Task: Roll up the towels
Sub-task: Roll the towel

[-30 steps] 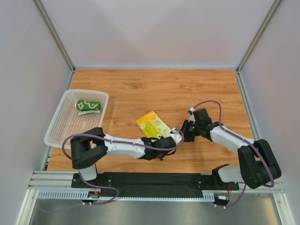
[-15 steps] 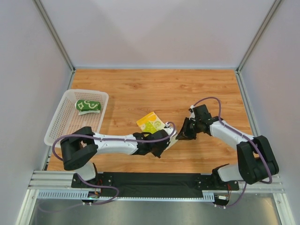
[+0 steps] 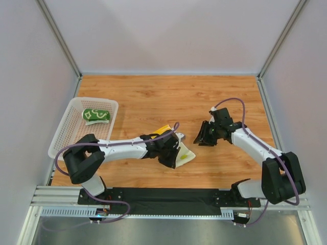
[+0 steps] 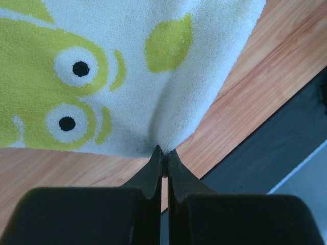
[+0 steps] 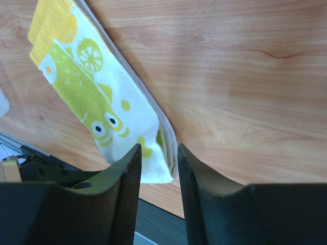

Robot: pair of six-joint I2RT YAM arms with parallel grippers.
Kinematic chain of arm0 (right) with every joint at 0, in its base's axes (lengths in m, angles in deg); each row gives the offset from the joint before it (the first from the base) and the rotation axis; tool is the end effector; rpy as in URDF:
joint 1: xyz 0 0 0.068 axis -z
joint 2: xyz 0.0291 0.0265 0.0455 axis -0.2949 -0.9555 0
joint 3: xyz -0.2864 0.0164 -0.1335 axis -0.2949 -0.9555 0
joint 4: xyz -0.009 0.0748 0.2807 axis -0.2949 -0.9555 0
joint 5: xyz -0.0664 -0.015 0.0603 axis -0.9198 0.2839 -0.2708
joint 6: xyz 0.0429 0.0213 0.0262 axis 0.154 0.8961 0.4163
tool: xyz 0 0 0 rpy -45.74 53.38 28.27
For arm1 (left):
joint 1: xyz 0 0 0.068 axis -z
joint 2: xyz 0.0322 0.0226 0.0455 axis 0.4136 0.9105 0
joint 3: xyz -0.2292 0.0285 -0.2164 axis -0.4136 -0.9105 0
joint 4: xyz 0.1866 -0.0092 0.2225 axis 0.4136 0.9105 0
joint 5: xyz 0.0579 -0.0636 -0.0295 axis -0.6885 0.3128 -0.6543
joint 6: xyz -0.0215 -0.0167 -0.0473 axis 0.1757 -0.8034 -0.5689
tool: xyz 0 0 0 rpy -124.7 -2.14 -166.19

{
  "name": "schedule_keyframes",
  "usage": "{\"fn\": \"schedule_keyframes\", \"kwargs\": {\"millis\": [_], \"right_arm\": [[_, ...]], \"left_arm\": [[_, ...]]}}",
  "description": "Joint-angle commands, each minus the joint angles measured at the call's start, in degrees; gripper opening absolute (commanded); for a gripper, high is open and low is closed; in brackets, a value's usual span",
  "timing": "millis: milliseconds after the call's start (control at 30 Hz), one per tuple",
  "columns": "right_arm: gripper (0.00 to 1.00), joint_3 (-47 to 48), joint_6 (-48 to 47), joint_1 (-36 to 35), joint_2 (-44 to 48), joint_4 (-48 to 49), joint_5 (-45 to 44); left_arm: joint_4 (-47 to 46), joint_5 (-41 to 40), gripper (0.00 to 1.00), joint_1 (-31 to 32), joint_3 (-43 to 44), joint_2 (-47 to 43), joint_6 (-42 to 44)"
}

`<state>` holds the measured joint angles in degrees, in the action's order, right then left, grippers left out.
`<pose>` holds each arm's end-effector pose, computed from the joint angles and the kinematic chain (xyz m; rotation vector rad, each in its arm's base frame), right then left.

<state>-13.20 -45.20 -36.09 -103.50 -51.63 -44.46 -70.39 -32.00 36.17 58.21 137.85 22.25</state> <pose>0.2509 0.0993 0.2204 0.2484 2.7663 0.7376 0.1646 -0.3043 0.1972 0.7253 2.6923 -0.7293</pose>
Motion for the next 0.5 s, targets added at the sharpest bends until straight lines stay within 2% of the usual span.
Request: {"fn": "schedule_keyframes", "kwargs": {"millis": [0, 100, 200, 367, 467], "right_arm": [[0.36, 1.5, -1.9, 0.2, 5.4, -1.3, -1.8], [0.33, 0.4, -3.0, 0.1, 9.5, -1.2, 0.0], [0.31, -1.9, -3.1, 0.1, 12.6, 1.1, 4.5], [0.25, -6.1, -2.1, -0.7, 17.9, 8.5, 13.8], [0.20, -8.1, -1.0, -2.6, 17.6, 12.1, 16.6]], "left_arm": [[2.1, 7.3, 0.00, -2.1, 2.9, -0.7, -4.5], [4.5, 11.5, 0.00, -5.9, 4.2, 0.3, -6.7], [2.0, 17.2, 0.00, -8.7, 2.6, 0.6, -9.7], [-0.4, 21.8, 0.00, -11.6, 1.2, 1.9, -13.1], [-3.4, 24.7, 0.00, -13.3, -0.2, 3.6, -16.0]]}}
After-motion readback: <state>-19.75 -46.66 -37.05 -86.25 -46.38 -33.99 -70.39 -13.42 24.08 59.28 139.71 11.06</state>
